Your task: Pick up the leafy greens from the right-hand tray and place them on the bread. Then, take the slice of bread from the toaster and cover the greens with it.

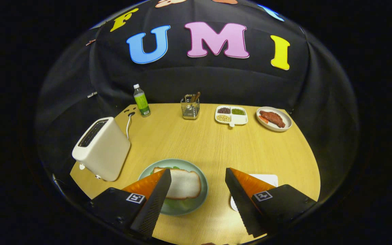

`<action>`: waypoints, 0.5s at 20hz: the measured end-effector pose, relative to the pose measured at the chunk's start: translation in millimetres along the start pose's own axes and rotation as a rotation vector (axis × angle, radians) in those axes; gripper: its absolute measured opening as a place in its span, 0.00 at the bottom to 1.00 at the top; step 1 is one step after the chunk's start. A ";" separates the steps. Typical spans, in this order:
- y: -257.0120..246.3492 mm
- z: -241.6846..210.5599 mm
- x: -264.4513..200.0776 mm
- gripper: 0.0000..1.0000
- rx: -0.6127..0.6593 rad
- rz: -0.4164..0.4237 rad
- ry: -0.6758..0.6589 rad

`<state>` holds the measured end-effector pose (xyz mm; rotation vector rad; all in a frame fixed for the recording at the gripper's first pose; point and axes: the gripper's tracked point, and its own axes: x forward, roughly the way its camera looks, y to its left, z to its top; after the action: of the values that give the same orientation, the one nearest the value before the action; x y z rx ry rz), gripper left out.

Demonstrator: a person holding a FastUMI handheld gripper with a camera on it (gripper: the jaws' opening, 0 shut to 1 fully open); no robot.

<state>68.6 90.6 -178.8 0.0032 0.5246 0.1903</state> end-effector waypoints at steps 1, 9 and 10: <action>-4.5 17.5 -10.2 0.99 -0.002 -0.003 -0.051; -53.8 144.4 -96.7 0.99 -0.026 -0.005 -0.387; -63.4 155.1 -109.1 0.99 -0.035 -0.013 -0.422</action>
<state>64.7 15.6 6.4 0.0060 0.1008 0.1798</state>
